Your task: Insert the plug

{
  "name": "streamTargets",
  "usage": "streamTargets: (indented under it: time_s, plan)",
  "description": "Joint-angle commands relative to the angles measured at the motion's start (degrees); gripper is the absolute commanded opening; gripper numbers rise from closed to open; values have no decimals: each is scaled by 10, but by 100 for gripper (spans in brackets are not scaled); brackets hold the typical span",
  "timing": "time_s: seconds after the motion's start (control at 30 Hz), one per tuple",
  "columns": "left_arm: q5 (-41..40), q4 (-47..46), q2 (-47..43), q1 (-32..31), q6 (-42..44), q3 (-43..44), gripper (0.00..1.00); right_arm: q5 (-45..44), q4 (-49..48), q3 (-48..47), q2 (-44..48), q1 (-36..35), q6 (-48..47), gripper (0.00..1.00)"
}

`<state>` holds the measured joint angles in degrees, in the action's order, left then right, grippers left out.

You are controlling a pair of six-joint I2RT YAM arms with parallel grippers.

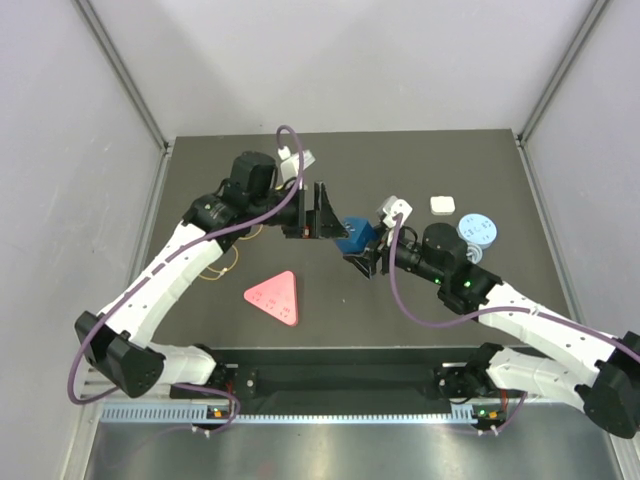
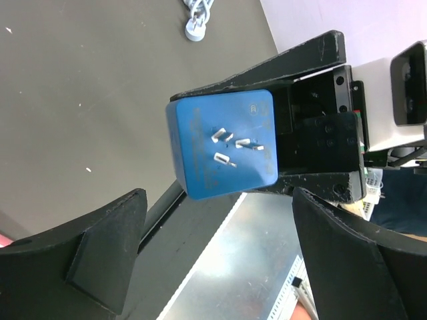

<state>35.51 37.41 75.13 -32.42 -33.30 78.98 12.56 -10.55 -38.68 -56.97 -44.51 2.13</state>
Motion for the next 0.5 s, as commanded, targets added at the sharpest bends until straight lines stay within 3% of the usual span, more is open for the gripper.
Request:
streamTargets:
  time_s: [0.0,0.3,0.47]
  plan:
    - [-1,-30,15,-7,-2,14,94,10,-30,-37,3,-4,5,0]
    - [-30,-34,37,-30,8,9,91,7,-40,-40,-12,-16,8,0]
    - [-33,-43,49,-33,-1,-3,81,5,-52,-34,-17,-20,12,0]
